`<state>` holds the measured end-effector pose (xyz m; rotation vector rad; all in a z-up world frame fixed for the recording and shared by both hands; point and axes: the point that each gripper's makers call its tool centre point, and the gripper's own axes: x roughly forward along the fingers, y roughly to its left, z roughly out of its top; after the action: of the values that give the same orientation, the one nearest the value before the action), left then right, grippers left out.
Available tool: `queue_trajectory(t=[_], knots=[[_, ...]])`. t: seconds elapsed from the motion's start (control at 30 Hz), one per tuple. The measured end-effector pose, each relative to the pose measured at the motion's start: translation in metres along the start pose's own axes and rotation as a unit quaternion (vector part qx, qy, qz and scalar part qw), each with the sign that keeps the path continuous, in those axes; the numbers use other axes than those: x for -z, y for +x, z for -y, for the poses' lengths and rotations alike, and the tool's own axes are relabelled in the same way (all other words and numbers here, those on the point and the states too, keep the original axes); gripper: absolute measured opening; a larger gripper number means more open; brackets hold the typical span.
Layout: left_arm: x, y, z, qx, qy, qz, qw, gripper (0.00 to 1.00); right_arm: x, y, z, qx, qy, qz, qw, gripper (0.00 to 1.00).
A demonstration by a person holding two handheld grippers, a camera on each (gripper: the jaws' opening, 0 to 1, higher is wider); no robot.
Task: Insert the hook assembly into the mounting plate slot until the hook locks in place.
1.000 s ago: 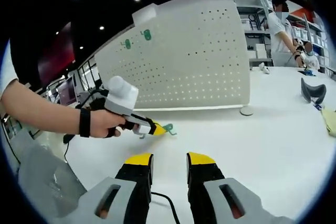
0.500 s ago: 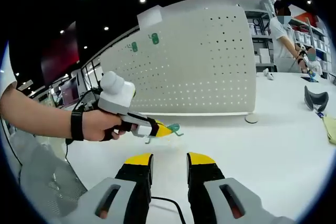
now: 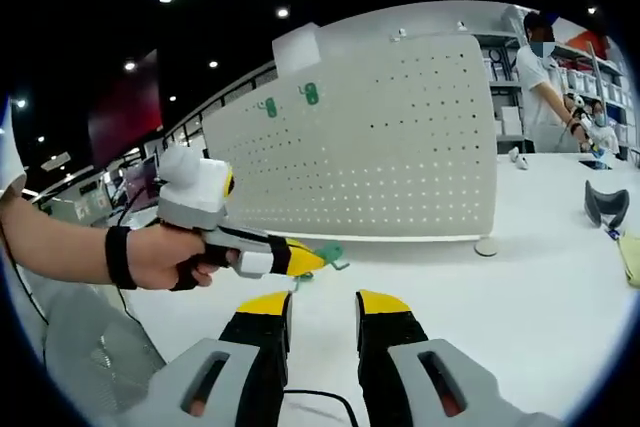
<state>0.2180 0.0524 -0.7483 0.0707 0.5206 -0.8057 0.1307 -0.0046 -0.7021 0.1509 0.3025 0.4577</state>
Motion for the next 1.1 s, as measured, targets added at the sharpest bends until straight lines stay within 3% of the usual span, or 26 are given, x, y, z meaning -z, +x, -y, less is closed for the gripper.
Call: queue_trajectory(t=[0.17, 0.6, 0.7, 0.77, 0.87, 1.1], knots=[[-0.006, -0.018, 0.020, 0.013, -0.017, 0.023, 0.9995, 0.03, -0.005, -0.002, -0.007, -0.011, 0.002, 0.009, 0.9999, 0.25], [-0.017, -0.056, 0.042, 0.024, -0.025, 0.079, 0.9963, 0.03, -0.013, -0.008, -0.028, -0.048, 0.055, 0.032, 0.9968, 0.25], [-0.025, -0.067, 0.049, 0.037, -0.019, 0.104, 0.9937, 0.03, -0.017, -0.008, -0.035, -0.062, 0.090, 0.040, 0.9932, 0.27], [-0.026, -0.072, 0.051, 0.043, -0.009, 0.108, 0.9931, 0.03, -0.024, -0.007, -0.037, -0.064, 0.094, 0.059, 0.9918, 0.27], [-0.030, -0.079, 0.051, 0.052, -0.007, 0.124, 0.9909, 0.03, -0.027, -0.005, -0.040, -0.064, 0.112, 0.062, 0.9897, 0.26], [-0.034, -0.098, 0.050, 0.056, 0.019, 0.147, 0.9874, 0.03, -0.039, 0.004, -0.065, -0.104, 0.177, 0.075, 0.9757, 0.15]])
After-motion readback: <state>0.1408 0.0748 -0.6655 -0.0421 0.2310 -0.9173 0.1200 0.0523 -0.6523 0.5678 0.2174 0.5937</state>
